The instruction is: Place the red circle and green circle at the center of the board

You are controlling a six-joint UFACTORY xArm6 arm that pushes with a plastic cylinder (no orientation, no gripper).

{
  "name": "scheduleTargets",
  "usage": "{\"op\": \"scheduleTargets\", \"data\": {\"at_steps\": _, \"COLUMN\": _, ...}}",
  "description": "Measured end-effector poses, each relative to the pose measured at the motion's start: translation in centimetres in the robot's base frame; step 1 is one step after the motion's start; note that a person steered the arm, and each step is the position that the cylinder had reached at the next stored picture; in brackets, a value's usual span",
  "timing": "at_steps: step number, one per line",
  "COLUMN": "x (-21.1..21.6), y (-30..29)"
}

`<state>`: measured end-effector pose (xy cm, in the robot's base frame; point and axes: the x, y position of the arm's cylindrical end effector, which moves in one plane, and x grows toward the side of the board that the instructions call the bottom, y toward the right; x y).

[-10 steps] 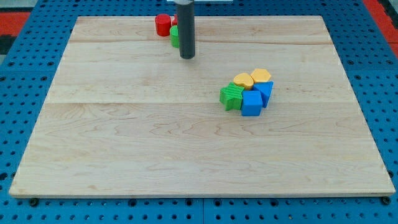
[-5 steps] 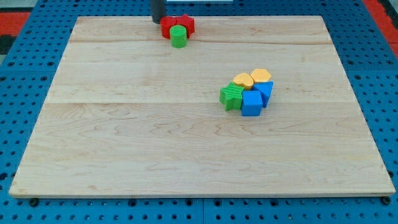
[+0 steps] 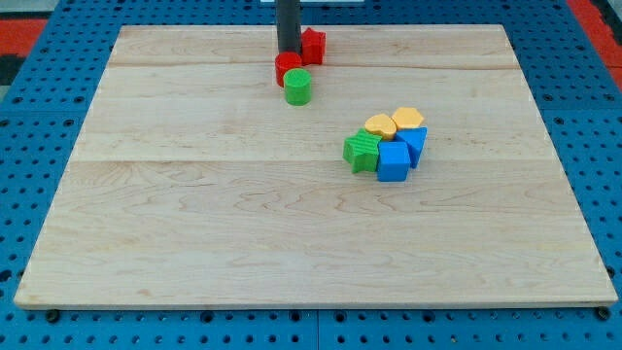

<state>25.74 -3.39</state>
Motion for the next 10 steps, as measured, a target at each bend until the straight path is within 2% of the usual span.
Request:
{"op": "scheduleTargets", "data": {"at_steps": 2, "x": 1.2, "y": -3.0}}
{"op": "scheduleTargets", "data": {"at_steps": 3, "x": 1.3, "y": -0.2}}
{"op": "scheduleTargets", "data": {"at_steps": 7, "x": 3.3, "y": 2.8}}
{"op": "scheduleTargets", "data": {"at_steps": 10, "x": 8.1, "y": 1.1}}
